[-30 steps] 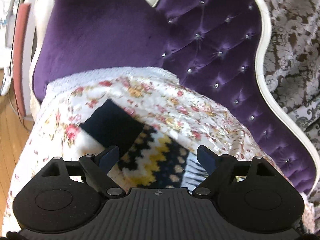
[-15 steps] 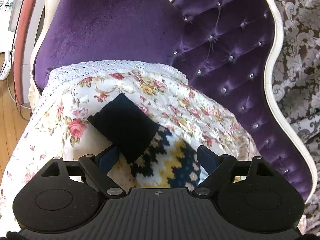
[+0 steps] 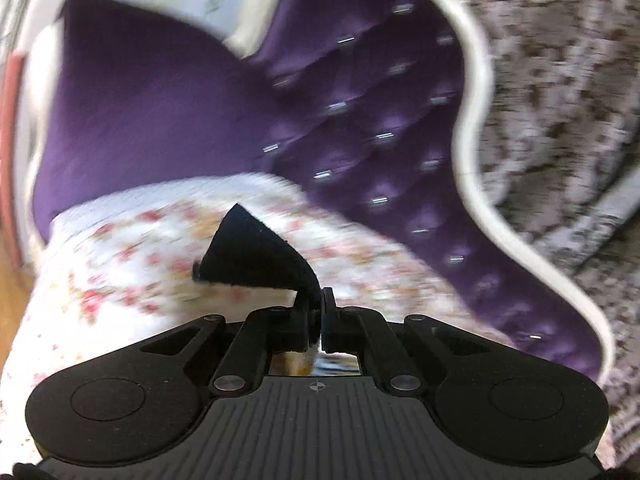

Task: Fold small clothes
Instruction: 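Carry the sleeve across the sweater body with the left gripper and release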

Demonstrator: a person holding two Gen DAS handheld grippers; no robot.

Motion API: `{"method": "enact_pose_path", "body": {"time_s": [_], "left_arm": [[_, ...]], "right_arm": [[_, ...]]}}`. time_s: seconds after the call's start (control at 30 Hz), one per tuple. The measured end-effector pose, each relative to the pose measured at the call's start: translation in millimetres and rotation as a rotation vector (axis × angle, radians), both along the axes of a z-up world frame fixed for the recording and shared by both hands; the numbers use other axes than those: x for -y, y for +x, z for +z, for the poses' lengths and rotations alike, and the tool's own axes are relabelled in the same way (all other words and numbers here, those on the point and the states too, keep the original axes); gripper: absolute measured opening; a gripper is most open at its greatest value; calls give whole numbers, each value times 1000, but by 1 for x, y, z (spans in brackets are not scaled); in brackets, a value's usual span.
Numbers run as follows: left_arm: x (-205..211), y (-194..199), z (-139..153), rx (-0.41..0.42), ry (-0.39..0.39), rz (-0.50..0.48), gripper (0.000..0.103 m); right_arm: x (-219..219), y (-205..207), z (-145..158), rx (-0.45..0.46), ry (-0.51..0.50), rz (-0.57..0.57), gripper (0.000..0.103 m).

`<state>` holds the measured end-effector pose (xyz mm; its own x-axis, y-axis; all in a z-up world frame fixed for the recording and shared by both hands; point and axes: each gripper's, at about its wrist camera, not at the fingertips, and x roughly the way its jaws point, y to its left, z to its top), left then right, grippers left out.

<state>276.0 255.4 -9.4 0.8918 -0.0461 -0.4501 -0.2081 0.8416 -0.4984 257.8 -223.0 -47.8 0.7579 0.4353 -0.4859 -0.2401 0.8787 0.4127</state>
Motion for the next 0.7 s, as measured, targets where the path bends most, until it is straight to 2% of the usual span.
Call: {"method": "enact_pose_path", "body": {"time_s": [0.17, 0.37, 0.53, 0.7], "left_arm": [[55, -8, 49, 103, 21, -117, 4], [125, -3, 87, 173, 22, -258, 4], [182, 4, 93, 183, 10, -353, 4], [234, 16, 82, 169, -20, -429, 4]], "right_arm": [[11, 1, 3, -7, -36, -53, 103], [28, 2, 8, -8, -66, -114, 103], [45, 2, 13, -5, -79, -168, 103], [65, 1, 15, -11, -70, -225, 103]]}}
